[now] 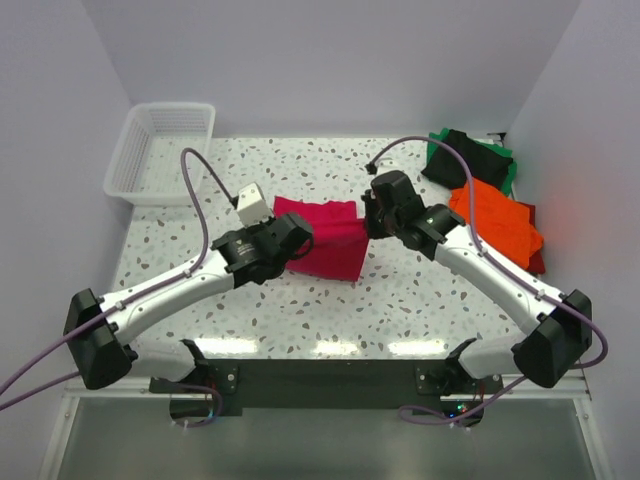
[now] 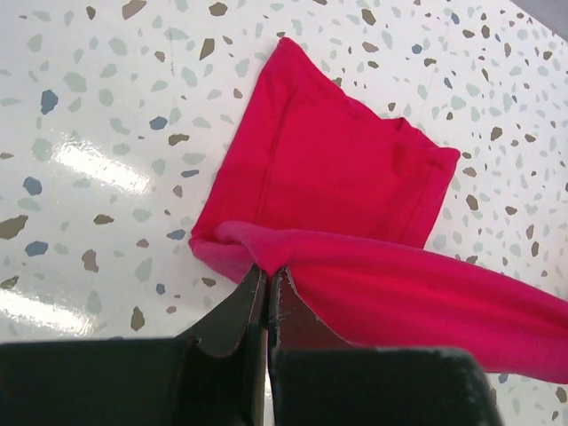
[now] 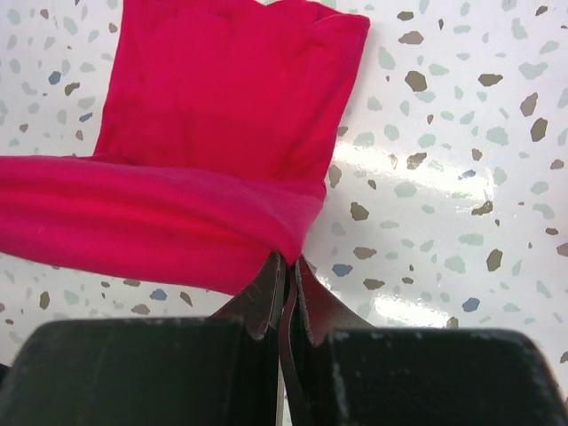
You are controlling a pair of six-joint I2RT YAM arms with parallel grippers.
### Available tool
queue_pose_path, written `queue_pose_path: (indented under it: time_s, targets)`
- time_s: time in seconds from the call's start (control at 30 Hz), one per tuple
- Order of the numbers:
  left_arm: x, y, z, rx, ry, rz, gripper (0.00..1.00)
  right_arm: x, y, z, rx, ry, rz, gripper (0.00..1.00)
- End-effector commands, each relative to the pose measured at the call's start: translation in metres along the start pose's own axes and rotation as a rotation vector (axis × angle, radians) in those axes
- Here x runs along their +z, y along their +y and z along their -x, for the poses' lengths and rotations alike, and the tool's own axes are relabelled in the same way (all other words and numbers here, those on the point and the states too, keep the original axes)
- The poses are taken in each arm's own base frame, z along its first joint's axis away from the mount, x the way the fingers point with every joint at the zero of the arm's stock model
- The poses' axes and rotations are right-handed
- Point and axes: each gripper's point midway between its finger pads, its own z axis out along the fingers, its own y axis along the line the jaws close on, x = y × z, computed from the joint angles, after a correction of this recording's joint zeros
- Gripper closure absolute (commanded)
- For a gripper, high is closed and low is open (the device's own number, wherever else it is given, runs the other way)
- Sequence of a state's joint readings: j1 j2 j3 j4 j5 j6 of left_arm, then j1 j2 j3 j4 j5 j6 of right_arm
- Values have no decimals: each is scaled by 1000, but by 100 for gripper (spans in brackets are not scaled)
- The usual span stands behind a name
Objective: Fold and stack the t-shirts
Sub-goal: Fold the tshirt
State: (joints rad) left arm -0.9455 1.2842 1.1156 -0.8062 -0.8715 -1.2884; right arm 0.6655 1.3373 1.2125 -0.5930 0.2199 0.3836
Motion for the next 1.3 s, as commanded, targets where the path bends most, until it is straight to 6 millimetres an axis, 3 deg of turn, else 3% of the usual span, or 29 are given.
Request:
queue_pose_path:
  time_s: [0.0,0.3,0.63,0.9,1.27]
  targets:
    - [20,-28,17,54,4,-62,100,0,-4,37,4,-102,-32,100]
    - [65,-23,19,137,71,44,100,16,-4,49,17,-111,-48,100]
    - [100,-3,44,108,57,113,100,38,-2,58,30,-110,-65,100]
    - [134,-7,38,124,112,94,100,65,-9,58,45,-88,-99,100]
    - [150,-7,46,116,121,69,100,72,-12,70,44,-96,-114,100]
